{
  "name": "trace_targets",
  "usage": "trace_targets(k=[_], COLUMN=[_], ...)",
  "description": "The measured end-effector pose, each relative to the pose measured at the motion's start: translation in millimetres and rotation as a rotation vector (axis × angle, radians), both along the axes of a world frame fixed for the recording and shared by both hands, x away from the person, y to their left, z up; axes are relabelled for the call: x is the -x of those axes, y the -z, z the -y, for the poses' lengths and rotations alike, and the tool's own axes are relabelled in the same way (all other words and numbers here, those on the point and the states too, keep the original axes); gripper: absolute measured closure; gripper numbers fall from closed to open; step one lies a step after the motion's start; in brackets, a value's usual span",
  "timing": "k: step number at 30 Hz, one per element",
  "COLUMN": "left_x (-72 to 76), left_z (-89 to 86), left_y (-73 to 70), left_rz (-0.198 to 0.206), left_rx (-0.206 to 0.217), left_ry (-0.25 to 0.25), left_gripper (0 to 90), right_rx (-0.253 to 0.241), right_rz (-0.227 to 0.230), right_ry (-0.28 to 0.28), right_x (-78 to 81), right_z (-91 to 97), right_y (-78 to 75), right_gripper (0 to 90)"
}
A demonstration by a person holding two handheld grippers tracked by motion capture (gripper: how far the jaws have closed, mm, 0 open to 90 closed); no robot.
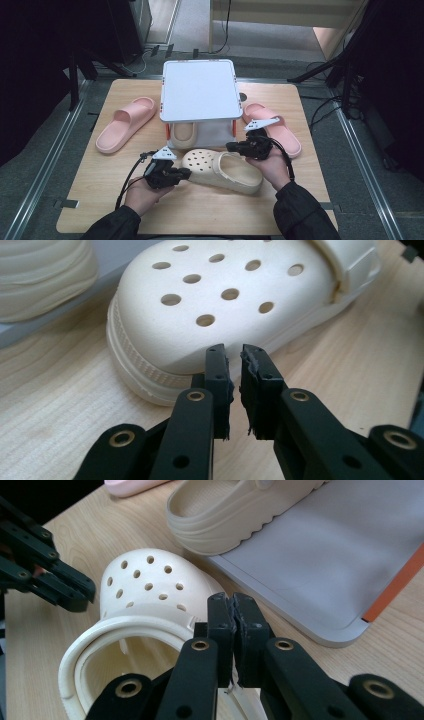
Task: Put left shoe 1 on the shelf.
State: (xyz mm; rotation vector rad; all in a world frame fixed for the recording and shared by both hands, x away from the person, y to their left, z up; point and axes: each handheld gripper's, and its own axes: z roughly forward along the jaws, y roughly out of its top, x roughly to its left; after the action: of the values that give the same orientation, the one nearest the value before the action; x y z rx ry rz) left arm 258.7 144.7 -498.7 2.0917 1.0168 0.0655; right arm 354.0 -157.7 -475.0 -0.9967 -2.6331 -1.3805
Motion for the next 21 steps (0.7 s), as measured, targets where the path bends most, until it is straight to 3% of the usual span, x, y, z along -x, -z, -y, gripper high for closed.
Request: trace_targets(k=[13,21], left_x=[-5.5,-9.0], left_z=[-0.2,5.1], left_y=[1.1,0.3], left_rz=[0.014,0.016], left_rx=[0.005,0.005], left_ry=[0.012,0.039], left_gripper=[83.1,83.4], right_rx=[-0.011,-0.003], right_rz=[-0.015,0.01], right_ry=[0.002,0.022], right_x=[7.8,19.0], right_z=[1.3,3.4], right_y=[2.0,1.4], right_gripper=[90.0,90.0])
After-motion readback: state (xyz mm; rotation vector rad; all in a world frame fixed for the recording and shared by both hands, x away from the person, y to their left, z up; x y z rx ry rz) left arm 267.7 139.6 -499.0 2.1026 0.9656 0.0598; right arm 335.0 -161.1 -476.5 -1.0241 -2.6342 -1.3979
